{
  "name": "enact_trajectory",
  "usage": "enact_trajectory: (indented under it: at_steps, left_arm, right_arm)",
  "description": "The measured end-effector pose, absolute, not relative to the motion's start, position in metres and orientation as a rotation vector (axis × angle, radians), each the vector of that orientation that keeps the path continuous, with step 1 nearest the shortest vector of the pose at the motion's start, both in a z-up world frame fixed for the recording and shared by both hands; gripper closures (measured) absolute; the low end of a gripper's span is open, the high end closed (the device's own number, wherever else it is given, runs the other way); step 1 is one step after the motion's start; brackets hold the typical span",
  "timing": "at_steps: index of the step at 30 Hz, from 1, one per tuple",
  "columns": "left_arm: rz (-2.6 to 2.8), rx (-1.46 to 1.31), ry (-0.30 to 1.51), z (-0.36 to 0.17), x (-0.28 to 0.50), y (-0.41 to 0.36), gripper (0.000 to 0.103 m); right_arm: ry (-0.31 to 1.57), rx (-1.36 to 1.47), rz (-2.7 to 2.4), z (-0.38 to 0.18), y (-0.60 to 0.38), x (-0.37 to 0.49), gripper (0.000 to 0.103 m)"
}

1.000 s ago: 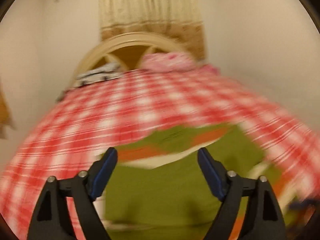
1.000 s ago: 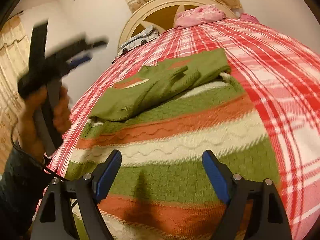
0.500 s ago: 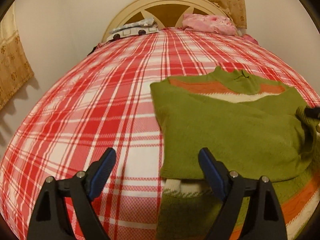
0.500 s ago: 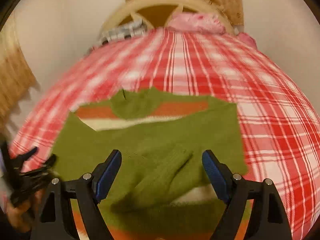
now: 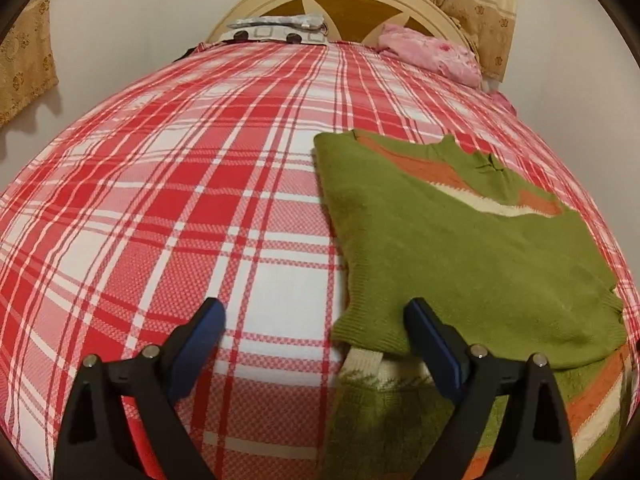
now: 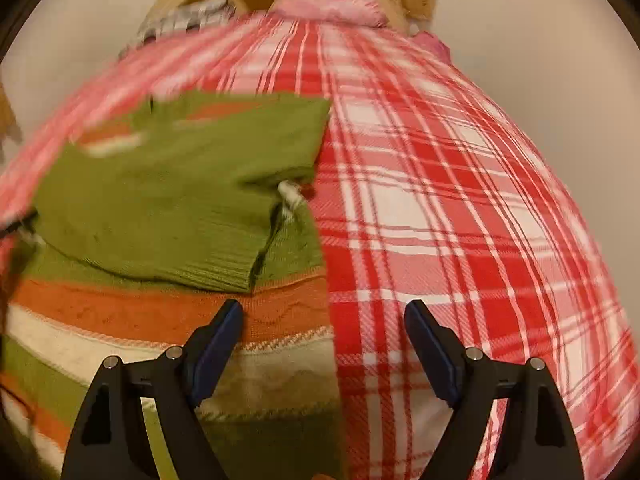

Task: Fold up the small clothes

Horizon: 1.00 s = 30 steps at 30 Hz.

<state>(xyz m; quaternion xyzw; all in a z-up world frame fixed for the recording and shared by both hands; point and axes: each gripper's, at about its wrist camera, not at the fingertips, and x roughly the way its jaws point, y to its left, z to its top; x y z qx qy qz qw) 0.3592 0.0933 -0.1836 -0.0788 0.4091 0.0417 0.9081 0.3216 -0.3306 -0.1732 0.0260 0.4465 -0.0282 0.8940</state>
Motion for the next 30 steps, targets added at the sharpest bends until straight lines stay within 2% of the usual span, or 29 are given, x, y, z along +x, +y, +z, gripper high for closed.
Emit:
enact_trajectory:
  at_steps: [6, 8, 10, 12, 13, 20, 24, 25, 30]
  left_arm:
    - [0.088, -0.192, 0.845, -0.184, 0.358, 0.099, 0.008]
    - [0.095, -0.195, 0.835, -0.183, 0.356, 0.1, 0.008]
    - [0.098, -0.193, 0.831, -0.182, 0.356, 0.101, 0.008]
    - [0.098, -0.197, 0.833, -0.183, 0.357, 0.102, 0.008]
    - [0.097, -0.2, 0.834, -0.183, 0.357, 0.102, 0.008]
    - [0.145, -0.141, 0.865, -0.187, 0.363, 0.094, 0.004]
    - [0.153, -0.141, 0.842, -0.185, 0.359, 0.095, 0.004]
    - [0.153, -0.153, 0.829, -0.184, 0.356, 0.097, 0.004]
    - [0.164, -0.194, 0.834, -0.185, 0.357, 0.104, 0.004]
  right_arm:
    - [0.873, 0.177, 0.072, -0.168, -0.32, 0.371, 0.02]
    - [0.934, 0.187, 0.057, -0.184, -0.317, 0.395, 0.034]
    - [0.976, 0.198, 0.046, -0.197, -0.316, 0.405, 0.07]
    - [0.987, 0.169, 0.085, -0.203, -0.304, 0.403, 0.076]
    - [0.973, 0.127, 0.088, -0.201, -0.299, 0.4, 0.087]
    - [0.865, 0.085, 0.062, -0.167, -0.304, 0.403, 0.091]
    - [0.929, 0.057, 0.016, -0.182, -0.304, 0.416, 0.092]
    - [0.948, 0.051, -0.001, -0.189, -0.306, 0.415, 0.097]
    - [0.967, 0.031, -0.028, -0.201, -0.317, 0.392, 0.097]
